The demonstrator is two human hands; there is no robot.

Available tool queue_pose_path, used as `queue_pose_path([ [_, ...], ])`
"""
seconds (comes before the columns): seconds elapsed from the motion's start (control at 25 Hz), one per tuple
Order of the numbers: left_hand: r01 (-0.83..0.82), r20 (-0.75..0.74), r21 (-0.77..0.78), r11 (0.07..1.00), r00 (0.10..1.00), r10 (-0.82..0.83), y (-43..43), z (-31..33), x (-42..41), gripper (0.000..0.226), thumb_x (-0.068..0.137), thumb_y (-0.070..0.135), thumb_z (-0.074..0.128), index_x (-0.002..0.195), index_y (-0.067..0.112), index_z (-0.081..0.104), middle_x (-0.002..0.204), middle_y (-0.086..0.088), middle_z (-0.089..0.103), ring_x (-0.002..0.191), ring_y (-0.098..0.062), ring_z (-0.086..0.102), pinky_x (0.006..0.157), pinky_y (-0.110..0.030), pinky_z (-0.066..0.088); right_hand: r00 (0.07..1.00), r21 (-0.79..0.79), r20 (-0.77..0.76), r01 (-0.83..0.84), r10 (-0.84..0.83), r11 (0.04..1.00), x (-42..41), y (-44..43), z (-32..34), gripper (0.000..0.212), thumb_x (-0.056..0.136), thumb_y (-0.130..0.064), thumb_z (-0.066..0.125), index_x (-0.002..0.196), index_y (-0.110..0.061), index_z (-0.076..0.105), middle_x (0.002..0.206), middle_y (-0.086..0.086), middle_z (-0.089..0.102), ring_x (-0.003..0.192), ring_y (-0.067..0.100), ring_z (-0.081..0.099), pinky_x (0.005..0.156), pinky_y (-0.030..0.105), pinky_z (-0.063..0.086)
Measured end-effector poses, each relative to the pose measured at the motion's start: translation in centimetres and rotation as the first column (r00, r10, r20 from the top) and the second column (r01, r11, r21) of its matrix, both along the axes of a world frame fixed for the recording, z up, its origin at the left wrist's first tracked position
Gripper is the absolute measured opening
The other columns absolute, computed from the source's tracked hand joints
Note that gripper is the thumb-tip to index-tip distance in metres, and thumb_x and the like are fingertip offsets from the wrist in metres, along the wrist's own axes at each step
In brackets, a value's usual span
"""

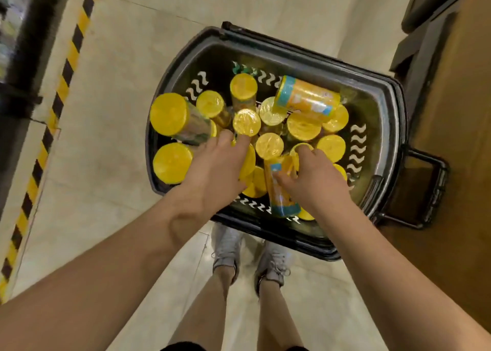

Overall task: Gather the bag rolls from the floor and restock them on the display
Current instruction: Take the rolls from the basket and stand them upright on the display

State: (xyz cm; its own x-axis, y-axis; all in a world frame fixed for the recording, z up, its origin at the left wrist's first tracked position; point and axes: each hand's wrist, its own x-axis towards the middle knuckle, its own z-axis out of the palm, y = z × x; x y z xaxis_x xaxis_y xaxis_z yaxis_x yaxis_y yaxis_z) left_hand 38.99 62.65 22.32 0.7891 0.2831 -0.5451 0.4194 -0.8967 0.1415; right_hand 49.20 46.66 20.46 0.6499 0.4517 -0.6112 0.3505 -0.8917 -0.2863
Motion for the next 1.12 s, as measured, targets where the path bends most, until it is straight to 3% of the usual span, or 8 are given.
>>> queue_pose_path([
  [0.16,-0.049,0.086,-0.044,0.998,0.995,0.052,0.4,-1.1,-0.2,0.076,0.081,0.033,0.077,0.144,0.023,0.036,0.133,-0.007,0.042,0.123,-0.030,0.046,0.087,-0.044,0.053,0.992,-0.056,-0.079,0.089,-0.093,0.994,-0.3,1.7,-3.2,0.075,0.084,-0.061,0.070,0.133,-0.012,0.041,0.126,0.011,0.053,0.114,0.033,0.057,0.072,0.035,0.039],
  [0.36,-0.058,0.138,-0.162,0.985,0.987,0.081,2.0,-0.2,-0.5,0.075,0.077,0.033,0.072,0.145,0.029,0.039,0.133,-0.001,0.046,0.122,-0.028,0.047,0.083,-0.047,0.055,0.975,0.012,-0.109,0.196,-0.193,0.981,-0.4,2.0,-3.0,0.058,0.078,-0.047,0.077,0.111,-0.016,0.041,0.115,0.009,0.052,0.094,0.028,0.054,0.069,0.036,0.043],
  [0.48,-0.066,0.167,-0.214,0.975,0.981,0.103,2.9,3.0,-0.3,0.080,0.077,0.038,0.073,0.148,0.033,0.036,0.135,0.000,0.047,0.126,-0.027,0.046,0.091,-0.049,0.052,0.979,0.130,-0.096,0.192,-0.180,0.973,0.7,0.8,1.4,0.070,0.072,-0.045,0.081,0.127,-0.018,0.048,0.120,0.002,0.047,0.099,0.019,0.049,0.074,0.034,0.045],
  [0.68,-0.117,0.221,-0.276,0.954,0.958,0.182,3.4,14.8,1.5,0.082,0.072,0.042,0.076,0.142,0.029,0.036,0.132,0.002,0.051,0.127,-0.023,0.046,0.094,-0.045,0.049,0.991,0.385,0.001,0.124,-0.135,0.914,3.6,-0.6,15.1,0.076,0.068,-0.043,0.086,0.132,-0.027,0.049,0.120,-0.010,0.044,0.104,0.001,0.042,0.080,0.019,0.038],
  [0.8,-0.082,0.339,-0.282,0.956,0.924,0.179,3.9,25.9,2.4,0.085,0.065,0.058,0.073,0.138,0.029,0.041,0.129,0.003,0.056,0.122,-0.021,0.052,0.092,-0.044,0.051,0.992,0.487,0.094,0.029,-0.085,0.873,5.1,-1.3,27.3,0.073,0.069,-0.039,0.086,0.132,-0.028,0.051,0.122,-0.009,0.047,0.109,0.000,0.041,0.089,0.017,0.036],
  [0.92,0.011,0.496,-0.276,0.961,0.858,0.133,3.7,37.7,2.5,0.084,0.062,0.062,0.069,0.137,0.033,0.047,0.129,0.010,0.056,0.119,-0.014,0.052,0.097,-0.038,0.049,0.972,0.557,0.230,-0.086,-0.054,0.826,5.1,-2.6,39.2,0.072,0.068,-0.028,0.083,0.133,-0.024,0.052,0.124,-0.005,0.051,0.110,-0.003,0.040,0.090,0.000,0.029],
  [1.0,0.072,0.584,-0.288,0.955,0.803,0.116,3.0,44.6,2.5,0.081,0.066,0.051,0.079,0.140,0.033,0.050,0.134,0.012,0.055,0.122,-0.009,0.048,0.102,-0.031,0.044,0.951,0.600,0.297,-0.116,-0.086,0.792,4.6,-3.5,46.2,0.072,0.068,-0.026,0.084,0.133,-0.022,0.053,0.122,-0.007,0.050,0.114,0.001,0.044,0.094,0.003,0.032],
  [1.12,0.167,0.706,-0.309,0.936,0.700,0.108,1.8,54.4,2.3,0.075,0.074,0.032,0.086,0.142,0.031,0.053,0.137,0.011,0.056,0.122,-0.004,0.052,0.106,-0.029,0.045,0.914,0.645,0.373,-0.132,-0.160,0.753,3.2,-6.3,56.5,0.077,0.071,-0.032,0.086,0.138,-0.021,0.051,0.123,-0.009,0.053,0.121,0.008,0.048,0.101,0.021,0.039],
])
